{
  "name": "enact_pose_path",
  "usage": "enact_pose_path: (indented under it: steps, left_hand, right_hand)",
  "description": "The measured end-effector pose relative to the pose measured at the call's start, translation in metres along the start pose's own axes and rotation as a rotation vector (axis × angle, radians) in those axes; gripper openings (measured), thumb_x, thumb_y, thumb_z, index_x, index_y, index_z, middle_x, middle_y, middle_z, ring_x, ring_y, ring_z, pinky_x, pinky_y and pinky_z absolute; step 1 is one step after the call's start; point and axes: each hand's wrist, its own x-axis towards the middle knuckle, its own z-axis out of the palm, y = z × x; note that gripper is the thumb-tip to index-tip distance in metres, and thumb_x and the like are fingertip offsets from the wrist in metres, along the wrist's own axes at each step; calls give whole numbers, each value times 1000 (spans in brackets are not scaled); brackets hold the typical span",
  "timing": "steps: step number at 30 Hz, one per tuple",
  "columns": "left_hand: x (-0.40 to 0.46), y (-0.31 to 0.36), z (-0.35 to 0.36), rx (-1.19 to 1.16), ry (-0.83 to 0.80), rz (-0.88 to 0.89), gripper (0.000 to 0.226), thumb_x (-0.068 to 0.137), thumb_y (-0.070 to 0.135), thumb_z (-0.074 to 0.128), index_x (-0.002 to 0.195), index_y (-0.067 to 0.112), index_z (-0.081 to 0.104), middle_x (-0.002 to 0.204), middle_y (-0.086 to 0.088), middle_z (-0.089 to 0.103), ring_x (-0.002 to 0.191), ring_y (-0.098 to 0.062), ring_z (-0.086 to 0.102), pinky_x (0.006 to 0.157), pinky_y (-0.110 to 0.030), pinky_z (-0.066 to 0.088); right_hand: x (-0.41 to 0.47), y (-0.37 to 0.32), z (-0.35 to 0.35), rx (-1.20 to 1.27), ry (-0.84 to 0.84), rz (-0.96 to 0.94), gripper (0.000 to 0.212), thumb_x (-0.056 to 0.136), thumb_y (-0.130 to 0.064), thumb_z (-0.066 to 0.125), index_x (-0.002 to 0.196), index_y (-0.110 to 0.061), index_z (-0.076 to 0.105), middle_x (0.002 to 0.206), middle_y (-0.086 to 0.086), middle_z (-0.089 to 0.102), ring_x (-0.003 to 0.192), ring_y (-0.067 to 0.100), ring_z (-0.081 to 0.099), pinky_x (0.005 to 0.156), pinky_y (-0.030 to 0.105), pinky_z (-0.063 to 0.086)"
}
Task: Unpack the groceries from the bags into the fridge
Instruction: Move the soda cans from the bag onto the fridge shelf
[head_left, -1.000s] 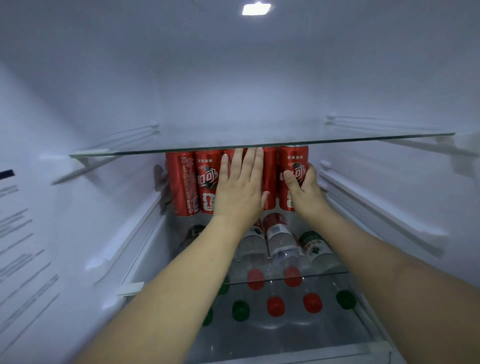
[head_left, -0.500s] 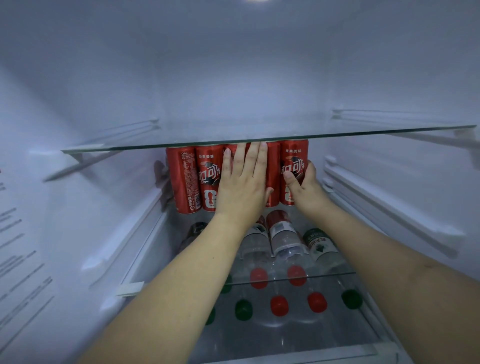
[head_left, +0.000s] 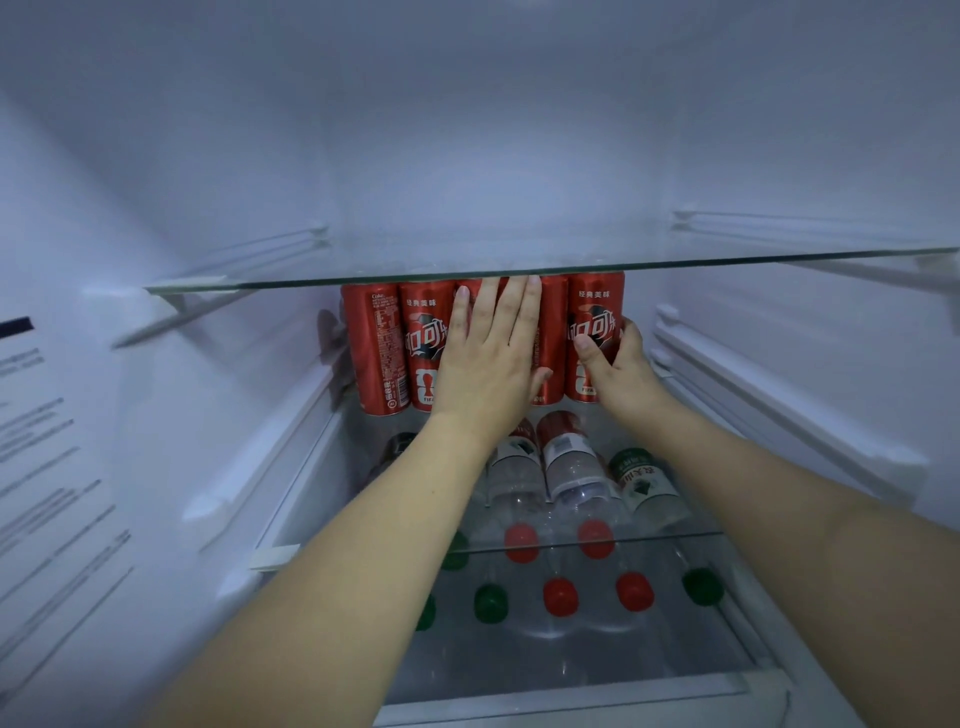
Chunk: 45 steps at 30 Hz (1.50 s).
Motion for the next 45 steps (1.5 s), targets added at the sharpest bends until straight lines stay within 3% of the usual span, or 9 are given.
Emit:
enact_pose_path:
  steps: [4,8,12,18,24,35,45]
  left_hand:
    - [-5,-9,-13,-10,-58,24,87,95,55,46,156,6,9,162,-12,15,150,-30,10,122,-50,7]
    - [-21,-10,-36,-69,-146,-8,82,98,55,38,156,9,3,165,-7,2,151,-25,-4,123,-46,-2]
    - [-46,-4,-69,-136,-174,-74,79,99,56,34,156,11,4,165,-5,2,151,-23,-4,122,-43,-2]
    - [-110,1,-119,-202,-235,-160,70,102,49,30,157,13,8,165,-4,3,151,-20,-3,123,-40,0]
    - [-168,-2,-152,-237,-376,-251,67,103,44,30,157,11,7,165,-5,3,151,-20,-1,123,-39,1]
    - [-244,3,-178,-287,-501,-288,64,104,45,28,157,15,7,165,-2,2,151,-18,-1,120,-34,-4]
    - [-289,5,-226,-197,-550,-390,63,105,43,26,156,12,8,165,-4,5,151,-20,1,122,-35,-3]
  right_hand:
    - [-22,-7,-8,-165,21,34,61,100,-47,42,148,-12,27,146,10,42,133,28,43,97,34,37]
    - [-53,-16,-21,-403,-13,-49,58,99,-54,35,142,-16,41,143,11,45,133,28,42,108,46,37]
    - [-87,-26,-32,-573,-115,-68,53,101,-51,33,139,-16,45,140,8,48,132,26,42,111,46,35]
    - [-142,-29,-45,-732,-234,-141,56,103,-47,31,146,-12,36,151,10,39,140,27,33,116,41,24]
    - [-197,-35,-44,-865,-360,-75,66,103,-46,28,155,-9,10,163,10,7,150,25,7,122,39,7]
    - [-285,-48,-11,-828,-495,-175,67,104,-43,23,156,-12,-6,163,4,-15,149,19,-14,120,35,-9]
    - [-306,-56,16,-817,-703,-231,67,105,-40,26,155,-10,-6,162,6,-16,149,21,-14,120,37,-7]
